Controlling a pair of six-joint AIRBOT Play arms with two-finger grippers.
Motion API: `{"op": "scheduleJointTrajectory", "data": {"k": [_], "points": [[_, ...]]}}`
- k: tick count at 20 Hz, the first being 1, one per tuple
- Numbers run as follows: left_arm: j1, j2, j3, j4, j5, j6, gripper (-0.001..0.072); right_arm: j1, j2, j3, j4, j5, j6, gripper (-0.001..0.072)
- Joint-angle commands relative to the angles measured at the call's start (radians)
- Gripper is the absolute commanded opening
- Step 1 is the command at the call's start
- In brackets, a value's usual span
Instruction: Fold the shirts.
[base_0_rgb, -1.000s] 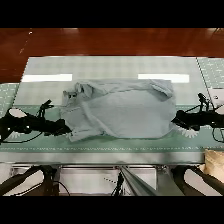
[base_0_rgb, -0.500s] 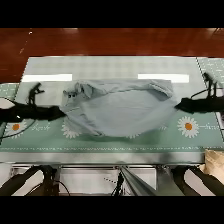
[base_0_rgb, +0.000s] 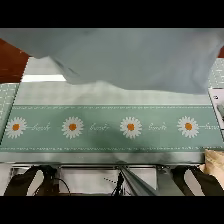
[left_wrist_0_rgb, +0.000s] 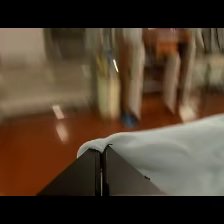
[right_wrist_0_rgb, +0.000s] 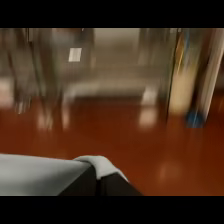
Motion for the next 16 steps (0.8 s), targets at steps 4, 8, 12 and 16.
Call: {"op": "scheduleJointTrajectory", "data": {"k": [4, 8, 12, 16], "points": [[0.001, 0.099, 0.385, 0.313, -0.144, -0.282, 0.0019, 0.001, 0.031, 0.4, -0.222, 0.241, 0.209, 0.0018], [0.001, 0.105, 0.468, 0.42, -0.517, -0.357, 0.0019, 0.001, 0.094, 0.409, -0.363, 0.506, 0.206, 0.0018], [0.002, 0.09, 0.468, 0.467, -0.755, -0.387, 0.0019, 0.001, 0.073, 0.409, -0.396, 0.756, 0.188, 0.0018], [0.001, 0.004, 0.465, 0.458, -0.99, -0.394, 0.0018, 0.002, -0.024, 0.325, -0.287, 0.918, 0.201, 0.0017]]}}
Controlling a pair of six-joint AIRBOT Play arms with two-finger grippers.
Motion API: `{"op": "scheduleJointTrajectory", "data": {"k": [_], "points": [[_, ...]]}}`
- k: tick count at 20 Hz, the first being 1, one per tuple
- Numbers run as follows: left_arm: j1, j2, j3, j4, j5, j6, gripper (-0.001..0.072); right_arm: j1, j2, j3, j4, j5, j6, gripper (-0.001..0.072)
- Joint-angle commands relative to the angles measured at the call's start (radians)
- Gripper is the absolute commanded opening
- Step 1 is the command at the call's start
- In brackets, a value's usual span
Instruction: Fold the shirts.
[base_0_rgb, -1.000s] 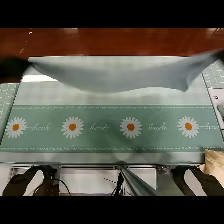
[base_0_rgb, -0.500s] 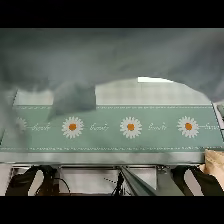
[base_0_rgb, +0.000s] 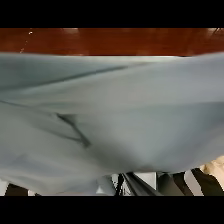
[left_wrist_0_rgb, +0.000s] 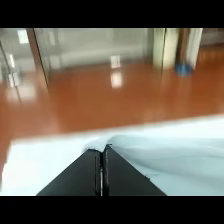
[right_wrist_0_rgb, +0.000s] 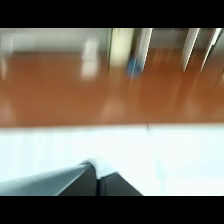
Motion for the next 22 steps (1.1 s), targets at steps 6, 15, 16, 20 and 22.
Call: {"op": "scheduleJointTrajectory", "data": {"k": [6, 15, 16, 20, 22], "points": [[-0.001, -0.208, -0.25, -0.002, -0.172, -0.012, 0.0019, 0.0, -0.177, -0.469, 0.052, 0.103, -0.039, 0.0018], [-0.135, -0.733, -0.46, -0.109, 0.387, 0.066, 0.0019, 0.139, -0.604, -0.518, 0.145, -0.506, -0.058, 0.0018], [-0.151, -0.779, -0.46, -0.109, 0.432, 0.066, 0.0019, 0.159, -0.641, -0.518, 0.145, -0.586, -0.058, 0.0018], [-0.169, -0.908, -0.46, -0.109, 0.616, 0.066, 0.0019, 0.193, -0.769, -0.518, 0.15, -0.909, 0.021, 0.0018], [-0.169, -0.951, -0.46, -0.109, 0.679, 0.062, 0.0019, 0.192, -0.823, -0.518, 0.15, -1.013, 0.065, 0.0018]]}}
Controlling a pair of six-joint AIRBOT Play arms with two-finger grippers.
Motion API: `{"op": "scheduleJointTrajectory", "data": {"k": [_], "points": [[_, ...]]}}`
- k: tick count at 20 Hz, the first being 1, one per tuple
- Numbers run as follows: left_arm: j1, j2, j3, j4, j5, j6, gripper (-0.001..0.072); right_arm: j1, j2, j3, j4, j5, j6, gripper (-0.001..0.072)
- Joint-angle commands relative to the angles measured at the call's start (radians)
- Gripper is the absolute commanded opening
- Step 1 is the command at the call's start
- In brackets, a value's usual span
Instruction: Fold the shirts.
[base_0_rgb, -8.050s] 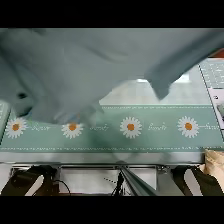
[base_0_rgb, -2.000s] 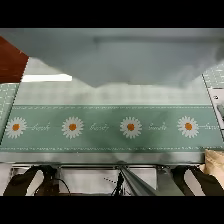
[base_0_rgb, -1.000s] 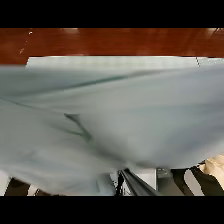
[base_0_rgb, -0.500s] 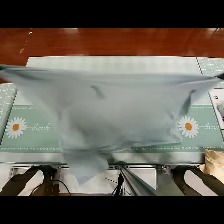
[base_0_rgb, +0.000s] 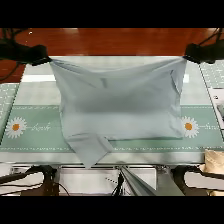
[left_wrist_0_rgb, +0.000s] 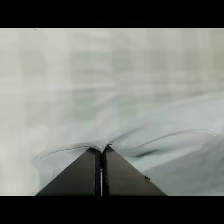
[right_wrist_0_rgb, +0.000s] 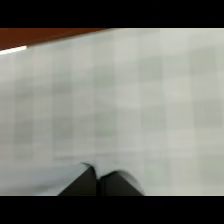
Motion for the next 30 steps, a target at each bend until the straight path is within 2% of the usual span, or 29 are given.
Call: {"op": "scheduleJointTrajectory", "data": {"k": [1, 4, 12, 14, 18, 22, 27, 28, 29, 30], "points": [[-0.012, -0.105, -0.003, -0.004, 0.161, 0.001, 0.0019, 0.015, -0.107, -0.001, 0.003, -0.266, 0.072, 0.0018], [-0.026, -0.18, -0.003, -0.004, 0.167, 0.001, 0.002, 0.016, -0.177, -0.001, 0.006, -0.291, 0.076, 0.0018], [-0.053, -0.298, -0.001, -0.004, 0.127, 0.001, 0.002, 0.012, -0.239, -0.001, 0.003, -0.2, 0.076, 0.0018], [-0.038, -0.283, 0.007, -0.003, 0.024, 0.002, 0.002, -0.005, -0.211, -0.001, 0.003, -0.119, 0.076, 0.0018], [-0.016, -0.271, 0.008, 0.022, -0.218, 0.002, 0.002, -0.036, -0.176, -0.001, -0.012, 0.135, 0.053, 0.0018], [-0.018, -0.281, 0.001, 0.056, -0.237, 0.0, 0.002, -0.034, -0.185, -0.001, -0.078, 0.285, 0.063, 0.0019], [-0.019, -0.313, -0.004, 0.051, -0.273, -0.05, 0.0022, -0.034, -0.193, -0.001, -0.141, 0.331, 0.1, 0.002], [-0.019, -0.314, -0.004, 0.037, -0.282, -0.052, 0.0072, -0.034, -0.193, -0.001, -0.141, 0.329, 0.098, 0.0085], [-0.019, -0.312, -0.001, 0.031, -0.296, -0.051, 0.0214, -0.037, -0.192, -0.001, -0.148, 0.335, 0.081, 0.0235], [-0.017, -0.307, 0.005, 0.031, -0.325, -0.05, 0.0399, -0.042, -0.188, -0.001, -0.159, 0.358, 0.043, 0.0335]]}}
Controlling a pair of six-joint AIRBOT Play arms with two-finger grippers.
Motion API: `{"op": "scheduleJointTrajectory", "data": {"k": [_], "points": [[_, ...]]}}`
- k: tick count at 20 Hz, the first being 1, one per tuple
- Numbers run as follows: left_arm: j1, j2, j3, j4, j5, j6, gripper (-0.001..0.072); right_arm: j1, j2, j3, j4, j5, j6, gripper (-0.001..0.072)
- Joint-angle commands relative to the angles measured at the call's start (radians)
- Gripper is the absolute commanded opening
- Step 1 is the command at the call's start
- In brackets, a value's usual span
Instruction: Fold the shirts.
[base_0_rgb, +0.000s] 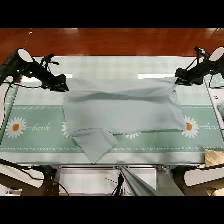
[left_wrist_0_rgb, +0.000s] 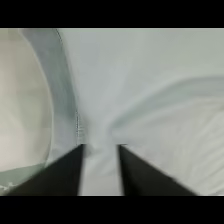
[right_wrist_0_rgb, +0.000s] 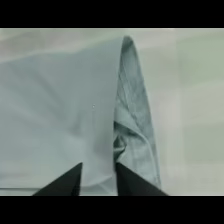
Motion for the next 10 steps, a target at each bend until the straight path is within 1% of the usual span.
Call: {"op": "scheduleJointTrajectory", "data": {"k": [1, 2, 3, 5, 6, 8, 9, 10], "points": [[0.009, 0.008, 0.009, -0.015, -0.082, 0.013, 0.0527, -0.013, 0.013, 0.0, -0.061, 0.092, -0.075, 0.0384], [0.019, 0.026, 0.009, -0.011, -0.111, 0.037, 0.0541, -0.021, 0.026, 0.0, -0.106, 0.153, -0.093, 0.0419], [0.037, 0.05, 0.006, -0.011, -0.132, 0.042, 0.0541, -0.037, 0.042, 0.0, -0.169, 0.222, -0.105, 0.0439], [0.076, 0.119, -0.034, -0.012, -0.158, 0.043, 0.0541, -0.08, 0.079, -0.003, -0.288, 0.34, -0.123, 0.044], [0.093, 0.166, -0.083, -0.012, -0.157, 0.062, 0.0541, -0.119, 0.105, -0.019, -0.271, 0.348, -0.113, 0.044], [0.131, 0.28, -0.256, -0.016, -0.141, 0.119, 0.0541, -0.207, 0.181, -0.106, -0.188, 0.314, -0.135, 0.044], [0.154, 0.343, -0.375, -0.037, -0.107, 0.124, 0.0541, -0.248, 0.222, -0.166, -0.127, 0.266, -0.158, 0.044], [0.173, 0.402, -0.491, -0.083, -0.058, 0.124, 0.0541, -0.292, 0.264, -0.235, -0.034, 0.209, -0.196, 0.0442]]}}
